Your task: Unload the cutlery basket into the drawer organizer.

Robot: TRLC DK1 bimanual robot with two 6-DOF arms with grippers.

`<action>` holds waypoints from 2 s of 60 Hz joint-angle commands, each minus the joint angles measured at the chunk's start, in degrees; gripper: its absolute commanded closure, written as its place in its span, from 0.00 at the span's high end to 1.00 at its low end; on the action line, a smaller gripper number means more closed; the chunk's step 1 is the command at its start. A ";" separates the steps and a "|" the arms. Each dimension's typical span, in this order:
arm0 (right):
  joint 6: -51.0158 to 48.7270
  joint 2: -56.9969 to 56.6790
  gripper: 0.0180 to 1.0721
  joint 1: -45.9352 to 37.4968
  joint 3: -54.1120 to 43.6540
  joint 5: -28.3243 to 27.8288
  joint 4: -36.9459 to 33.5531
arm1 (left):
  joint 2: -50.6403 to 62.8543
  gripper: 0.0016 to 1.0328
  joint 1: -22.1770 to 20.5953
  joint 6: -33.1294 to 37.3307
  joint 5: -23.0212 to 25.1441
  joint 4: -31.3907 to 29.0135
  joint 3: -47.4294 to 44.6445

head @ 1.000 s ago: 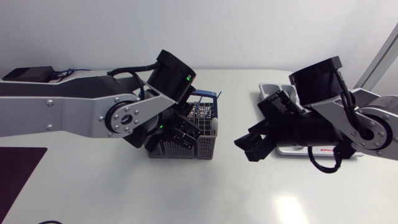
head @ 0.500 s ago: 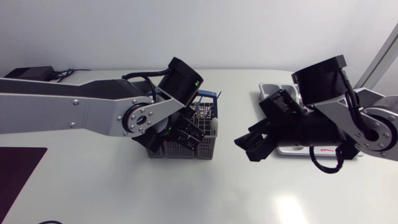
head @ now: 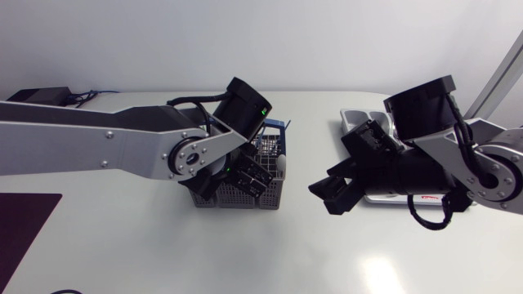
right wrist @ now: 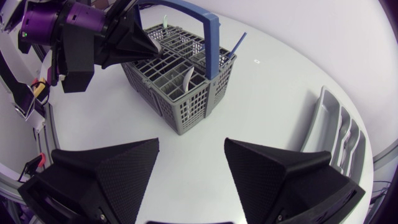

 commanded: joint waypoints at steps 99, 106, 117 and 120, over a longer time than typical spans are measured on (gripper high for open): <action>0.46 -3.22 0.73 1.84 -2.86 0.14 -0.18 | -9.40 0.09 -3.17 -3.76 -7.36 5.74 -5.32; 0.46 -3.75 0.73 1.84 -2.95 0.14 -0.45 | -9.75 0.18 -3.52 -7.72 -5.52 -0.50 -2.86; 0.46 -3.66 0.73 1.84 -3.22 0.14 -0.36 | -9.31 0.33 -2.91 -11.06 -2.71 -6.30 -0.31; 0.46 -3.66 0.73 1.84 -3.22 0.14 -0.36 | -8.87 0.34 -2.56 -11.06 -2.53 -6.65 0.04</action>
